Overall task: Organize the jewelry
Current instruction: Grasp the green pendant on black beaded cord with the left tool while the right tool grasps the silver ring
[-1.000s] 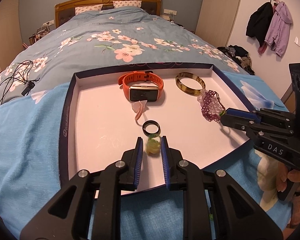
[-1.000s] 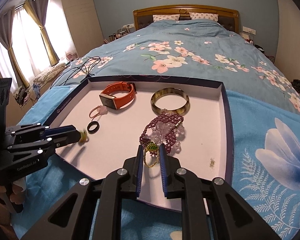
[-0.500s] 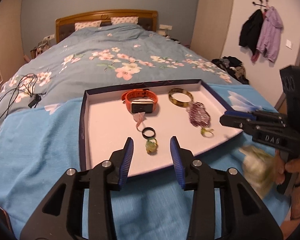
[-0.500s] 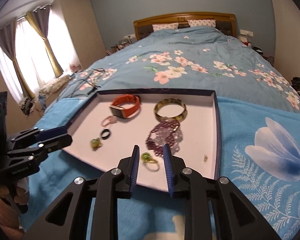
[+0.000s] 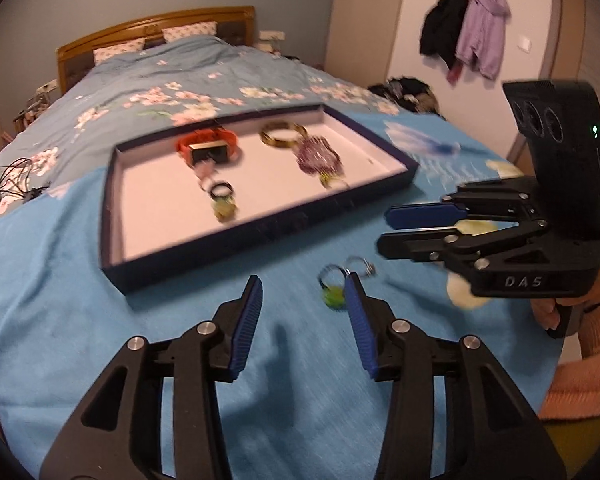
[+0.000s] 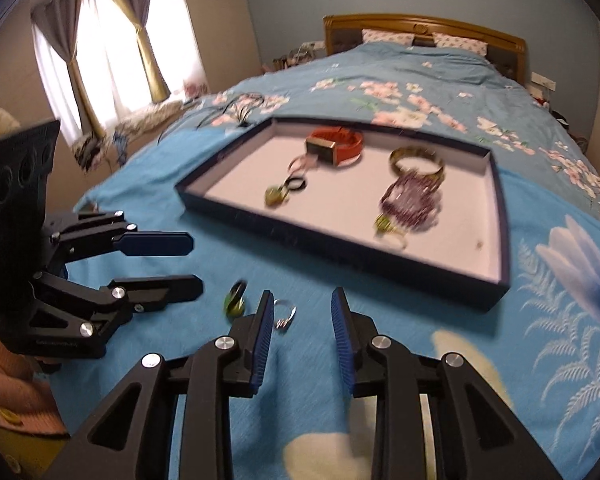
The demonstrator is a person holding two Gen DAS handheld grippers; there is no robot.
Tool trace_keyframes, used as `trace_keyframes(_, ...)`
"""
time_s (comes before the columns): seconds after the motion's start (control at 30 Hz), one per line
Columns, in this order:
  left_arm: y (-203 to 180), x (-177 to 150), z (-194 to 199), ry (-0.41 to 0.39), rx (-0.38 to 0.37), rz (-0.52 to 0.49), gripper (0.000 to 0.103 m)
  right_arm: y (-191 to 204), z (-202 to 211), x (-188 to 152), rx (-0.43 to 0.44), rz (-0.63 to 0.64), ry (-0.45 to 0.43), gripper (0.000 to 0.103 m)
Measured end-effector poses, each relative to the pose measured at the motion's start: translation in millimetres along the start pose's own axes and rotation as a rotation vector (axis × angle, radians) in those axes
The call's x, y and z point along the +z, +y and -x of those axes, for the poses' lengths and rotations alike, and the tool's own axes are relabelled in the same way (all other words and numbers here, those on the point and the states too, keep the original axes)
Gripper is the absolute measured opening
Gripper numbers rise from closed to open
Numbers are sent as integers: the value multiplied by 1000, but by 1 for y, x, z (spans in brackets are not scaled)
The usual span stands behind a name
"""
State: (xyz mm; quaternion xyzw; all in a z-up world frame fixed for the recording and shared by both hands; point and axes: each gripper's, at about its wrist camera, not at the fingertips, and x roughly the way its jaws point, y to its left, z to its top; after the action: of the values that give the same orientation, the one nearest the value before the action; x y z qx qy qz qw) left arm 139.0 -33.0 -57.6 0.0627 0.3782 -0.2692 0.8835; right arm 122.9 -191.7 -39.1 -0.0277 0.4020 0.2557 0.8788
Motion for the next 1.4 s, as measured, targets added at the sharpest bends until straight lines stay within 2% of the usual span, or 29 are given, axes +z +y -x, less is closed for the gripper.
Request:
trace_keyframes(0.27, -14, 0, -15, 55, -23, -28, 41, 6, -7, -5, 1, 5, 31, 27)
trace_keyframes(0.4, -16, 3, -28, 99, -39, -23, 33, 2, -6, -8, 0, -19, 31, 27)
trace_keyframes(0.5, -15, 4, -32, 105, -51, -17, 32, 1, -5, -8, 0, -22, 29, 27)
trace_keyframes(0.6, -11, 5, -34, 112, -56, 5, 16, 1, -5, -8, 2, -18, 29, 27)
trace_keyframes(0.93, -1, 2, -24, 90, -31, 46, 16, 9, -13, -5, 7, 3, 57, 27)
trace_keyframes(1.2, 10, -2, -16, 79, 1, 87, 16, 21, -20, -3, -32, 43, 73, 28)
trace_keyframes(1.3, 10, -3, -16, 76, 4, 90, 16, 23, -21, -3, -50, 54, 74, 26)
trace_keyframes(1.4, 9, -4, -14, 71, 7, 90, 16, 21, -20, -3, -57, 43, 71, 15)
